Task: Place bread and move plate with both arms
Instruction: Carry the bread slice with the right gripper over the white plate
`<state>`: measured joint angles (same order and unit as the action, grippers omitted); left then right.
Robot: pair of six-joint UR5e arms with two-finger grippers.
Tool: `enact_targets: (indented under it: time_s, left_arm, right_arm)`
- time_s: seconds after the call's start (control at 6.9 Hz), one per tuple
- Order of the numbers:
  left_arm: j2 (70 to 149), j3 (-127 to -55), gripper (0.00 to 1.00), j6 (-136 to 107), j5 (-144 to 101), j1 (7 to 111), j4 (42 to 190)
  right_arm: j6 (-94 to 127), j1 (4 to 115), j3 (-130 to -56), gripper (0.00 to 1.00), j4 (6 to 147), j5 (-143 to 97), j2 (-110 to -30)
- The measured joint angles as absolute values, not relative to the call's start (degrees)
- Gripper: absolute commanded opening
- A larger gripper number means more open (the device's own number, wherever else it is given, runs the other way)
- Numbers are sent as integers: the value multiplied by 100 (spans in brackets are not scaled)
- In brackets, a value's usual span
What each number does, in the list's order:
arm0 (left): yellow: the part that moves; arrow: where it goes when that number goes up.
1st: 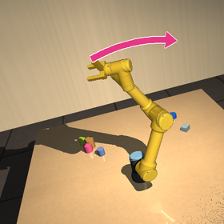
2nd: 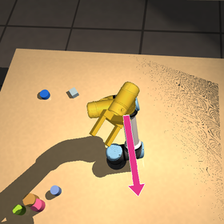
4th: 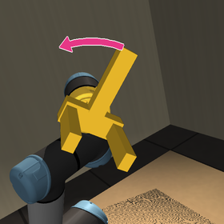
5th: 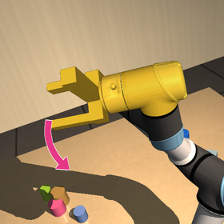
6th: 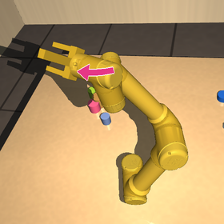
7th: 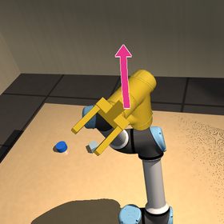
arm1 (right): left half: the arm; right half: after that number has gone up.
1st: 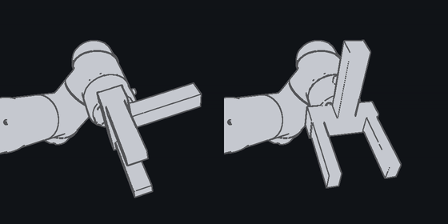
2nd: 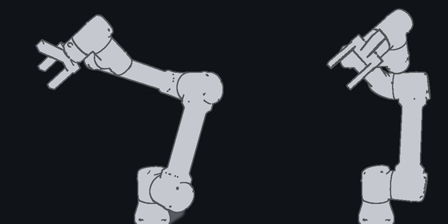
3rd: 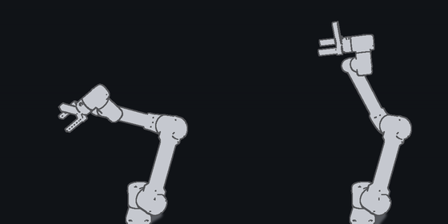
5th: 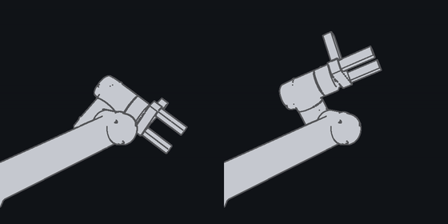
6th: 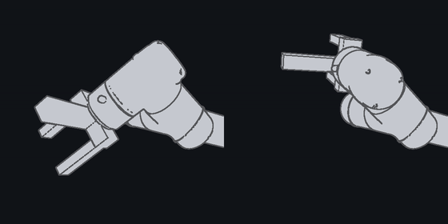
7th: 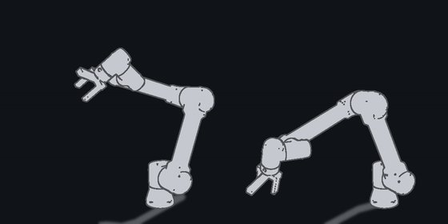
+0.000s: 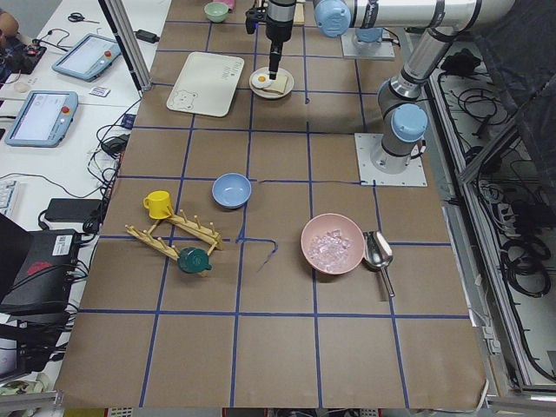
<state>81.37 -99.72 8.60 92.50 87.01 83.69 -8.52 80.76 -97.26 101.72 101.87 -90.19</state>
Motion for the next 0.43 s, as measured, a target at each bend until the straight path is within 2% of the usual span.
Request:
enact_targets:
  time_s: [0.14,0.43]
  left_arm:
    - [8135,-9975,100,861,9251,8701,8368]
    - [8138,-9979,100,861,9251,8701,8367]
  right_arm:
    - [352,8951,-9330,0,9798,10181,-8759]
    - [2399,10567,-9087,0,10214,10215,-7921]
